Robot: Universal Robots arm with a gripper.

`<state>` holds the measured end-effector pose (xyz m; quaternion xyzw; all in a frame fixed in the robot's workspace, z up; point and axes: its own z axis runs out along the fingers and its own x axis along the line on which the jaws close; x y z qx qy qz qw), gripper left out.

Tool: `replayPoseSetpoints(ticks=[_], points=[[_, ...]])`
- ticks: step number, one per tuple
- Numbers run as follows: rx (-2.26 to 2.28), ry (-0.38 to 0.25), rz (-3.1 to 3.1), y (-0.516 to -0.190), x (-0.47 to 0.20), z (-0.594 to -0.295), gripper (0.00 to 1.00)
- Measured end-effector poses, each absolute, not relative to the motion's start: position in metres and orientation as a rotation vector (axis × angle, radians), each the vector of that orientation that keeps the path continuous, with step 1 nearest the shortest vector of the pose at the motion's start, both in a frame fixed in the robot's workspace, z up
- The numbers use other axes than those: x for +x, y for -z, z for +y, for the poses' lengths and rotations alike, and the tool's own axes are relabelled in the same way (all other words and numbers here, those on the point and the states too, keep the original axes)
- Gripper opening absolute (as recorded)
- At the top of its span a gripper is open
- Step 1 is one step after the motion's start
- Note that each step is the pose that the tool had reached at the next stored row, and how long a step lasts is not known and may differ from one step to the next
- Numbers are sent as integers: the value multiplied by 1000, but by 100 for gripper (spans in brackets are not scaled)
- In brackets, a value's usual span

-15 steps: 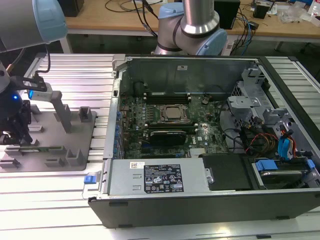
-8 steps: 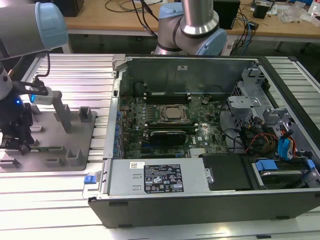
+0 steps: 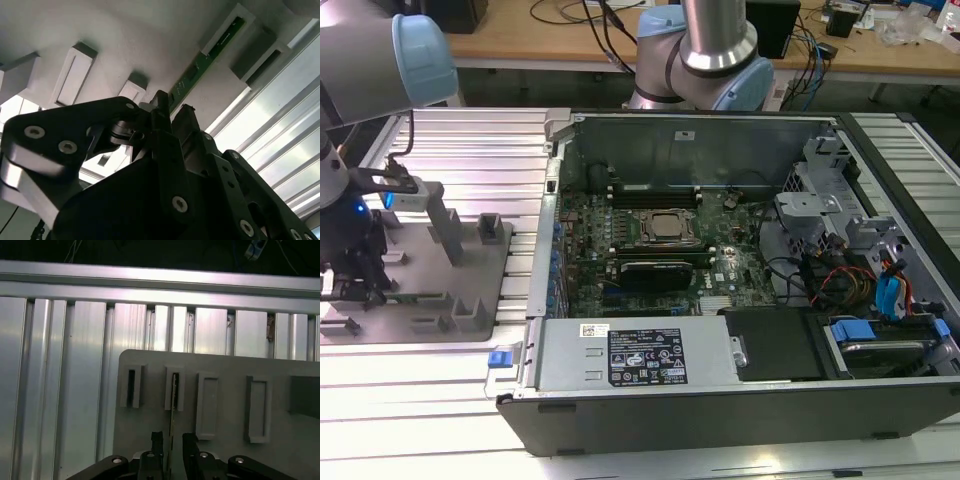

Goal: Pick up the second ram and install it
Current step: 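Pick up the second ram and move it above second insertion slot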

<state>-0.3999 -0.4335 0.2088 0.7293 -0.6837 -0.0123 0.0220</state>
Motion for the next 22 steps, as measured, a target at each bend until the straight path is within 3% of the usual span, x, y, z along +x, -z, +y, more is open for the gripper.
replayPoseSetpoints(ticks=[6,7,22], points=[[2266,38,-2111,-208,-401,-433,27],[2266,38,-2111,-208,-401,-433,19],[2276,58,-2120,-208,-401,-439,19]])
